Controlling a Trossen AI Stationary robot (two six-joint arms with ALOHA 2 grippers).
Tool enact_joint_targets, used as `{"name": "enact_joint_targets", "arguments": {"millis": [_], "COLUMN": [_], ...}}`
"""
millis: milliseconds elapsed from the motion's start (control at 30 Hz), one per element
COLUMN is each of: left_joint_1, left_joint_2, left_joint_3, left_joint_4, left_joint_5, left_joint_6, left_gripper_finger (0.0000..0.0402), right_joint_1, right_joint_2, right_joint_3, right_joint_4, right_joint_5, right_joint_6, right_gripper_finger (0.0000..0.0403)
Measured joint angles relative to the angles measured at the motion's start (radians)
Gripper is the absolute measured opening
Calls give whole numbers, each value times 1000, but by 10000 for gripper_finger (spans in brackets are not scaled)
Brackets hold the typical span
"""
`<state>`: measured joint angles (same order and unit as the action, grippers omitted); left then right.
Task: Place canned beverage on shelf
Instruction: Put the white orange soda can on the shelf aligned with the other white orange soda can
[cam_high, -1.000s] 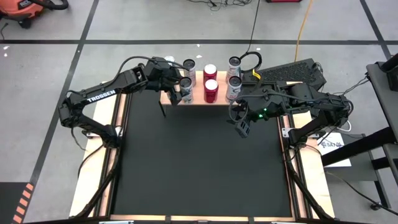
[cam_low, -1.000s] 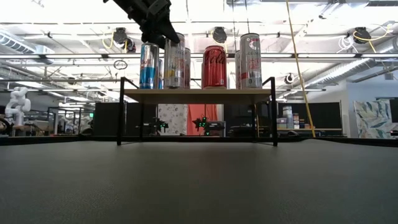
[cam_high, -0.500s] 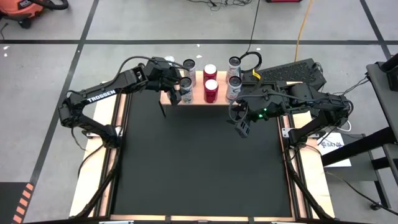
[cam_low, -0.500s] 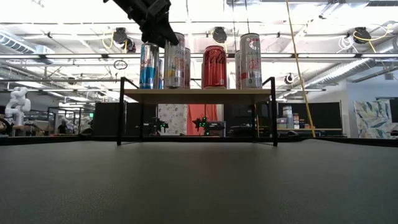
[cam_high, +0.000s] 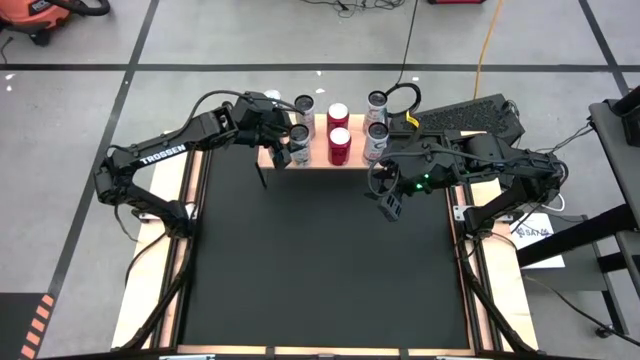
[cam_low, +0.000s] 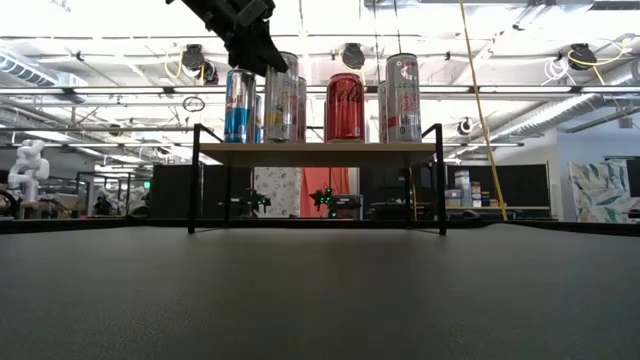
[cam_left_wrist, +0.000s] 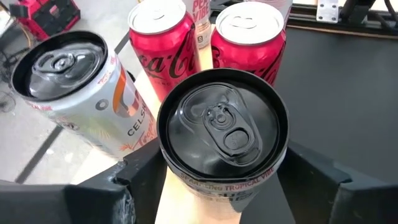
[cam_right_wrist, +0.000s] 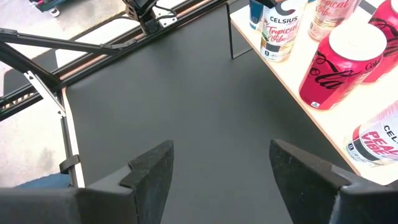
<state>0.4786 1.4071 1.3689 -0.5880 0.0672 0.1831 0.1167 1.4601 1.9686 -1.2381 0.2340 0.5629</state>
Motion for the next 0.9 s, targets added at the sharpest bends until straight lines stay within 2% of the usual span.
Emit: {"name": "enact_joint_targets", "arguments": {"millis": [200,667,900], "left_joint_1": [6,84,93], "left_joint_2": [-4,-3,-2], "left_joint_3": [1,2,3], "left_joint_4": [-30,-54,-68], "left_joint_5": [1,175,203], "left_joint_6": [48,175,227], "left_gripper_finger": [263,262,262], "right_joint_1": [0,0,0], "right_joint_2": [0,0,0], "right_joint_3": [0,0,0], "right_joint_4": [0,0,0], "right_joint_5": [0,0,0], "right_joint_6": [-1,0,-1], "right_gripper_finger": [247,247,247]}}
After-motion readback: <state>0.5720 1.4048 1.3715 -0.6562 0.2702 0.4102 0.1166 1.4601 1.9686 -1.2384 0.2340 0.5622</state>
